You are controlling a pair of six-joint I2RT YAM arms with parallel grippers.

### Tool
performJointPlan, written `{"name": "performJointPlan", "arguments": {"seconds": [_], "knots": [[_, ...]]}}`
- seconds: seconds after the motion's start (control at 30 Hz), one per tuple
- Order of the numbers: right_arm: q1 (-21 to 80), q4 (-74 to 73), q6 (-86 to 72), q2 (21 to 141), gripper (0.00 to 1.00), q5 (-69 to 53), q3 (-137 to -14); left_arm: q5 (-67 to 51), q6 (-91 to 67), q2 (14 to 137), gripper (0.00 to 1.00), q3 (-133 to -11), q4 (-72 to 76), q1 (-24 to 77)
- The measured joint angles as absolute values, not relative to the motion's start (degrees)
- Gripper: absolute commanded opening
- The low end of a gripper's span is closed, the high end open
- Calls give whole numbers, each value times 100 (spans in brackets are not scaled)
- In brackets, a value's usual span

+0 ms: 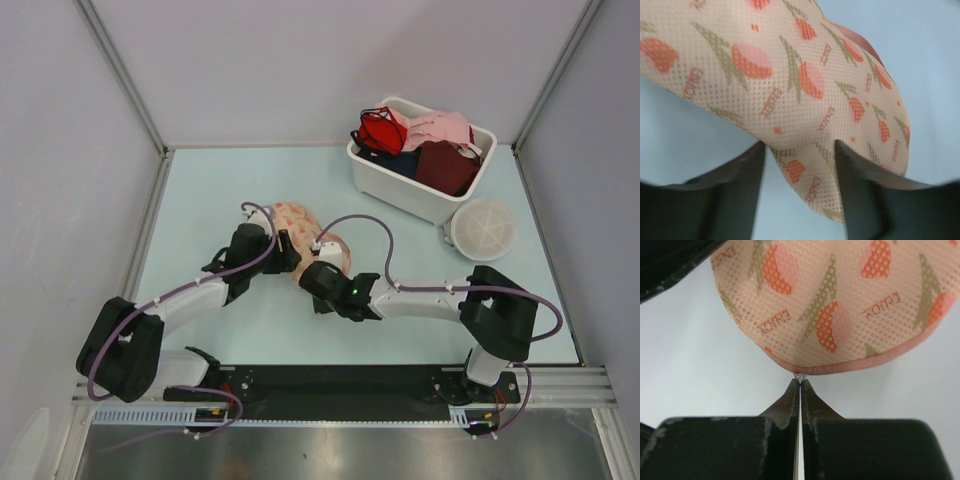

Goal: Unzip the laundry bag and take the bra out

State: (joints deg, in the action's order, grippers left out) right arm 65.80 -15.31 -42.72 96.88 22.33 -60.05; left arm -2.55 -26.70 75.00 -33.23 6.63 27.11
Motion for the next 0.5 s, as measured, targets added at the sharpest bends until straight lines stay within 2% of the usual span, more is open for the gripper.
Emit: {"name": "performJointPlan", "arguments": {"seconds": [0.27,0.5], "knots": [[6665,-1341,-4278,9983,0,1846,-6152,-32,-3142,6366,77,-2727,515,2731],[6670,-1197,-4237,10121,0,1647,-6281,-23,-3627,5813,74,-2252,178,2845]]}}
